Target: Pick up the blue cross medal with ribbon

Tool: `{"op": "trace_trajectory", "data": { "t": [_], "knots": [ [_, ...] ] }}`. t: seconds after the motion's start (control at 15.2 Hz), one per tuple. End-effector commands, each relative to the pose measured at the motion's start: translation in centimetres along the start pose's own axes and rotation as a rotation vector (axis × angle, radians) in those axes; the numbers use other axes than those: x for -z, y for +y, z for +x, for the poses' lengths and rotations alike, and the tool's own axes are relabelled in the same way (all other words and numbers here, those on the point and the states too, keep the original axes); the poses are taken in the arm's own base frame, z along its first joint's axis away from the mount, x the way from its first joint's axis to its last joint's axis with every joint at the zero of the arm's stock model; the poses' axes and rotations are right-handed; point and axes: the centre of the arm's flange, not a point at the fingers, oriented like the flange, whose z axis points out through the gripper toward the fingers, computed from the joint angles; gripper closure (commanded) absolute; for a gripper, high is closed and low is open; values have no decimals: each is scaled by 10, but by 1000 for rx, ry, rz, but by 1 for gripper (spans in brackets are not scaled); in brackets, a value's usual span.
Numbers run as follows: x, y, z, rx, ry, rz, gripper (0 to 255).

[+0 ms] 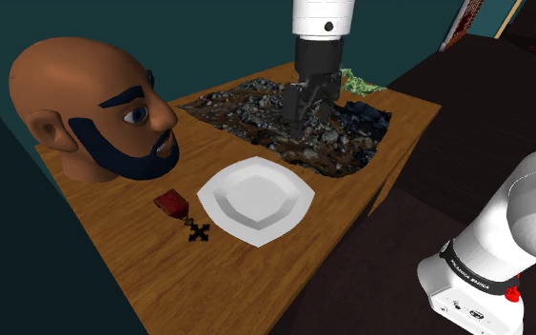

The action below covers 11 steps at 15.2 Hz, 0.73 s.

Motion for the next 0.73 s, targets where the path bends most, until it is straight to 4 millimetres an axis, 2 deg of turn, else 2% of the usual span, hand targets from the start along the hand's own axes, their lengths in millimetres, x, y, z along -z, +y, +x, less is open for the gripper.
{"op": "trace_trajectory", "data": {
  "t": [0.0,0.66],
  "knots": [
    [-9,-25,14,1,-2,-8,0],
    [-51,-137,84,8,-13,-52,0]
  ]
}}
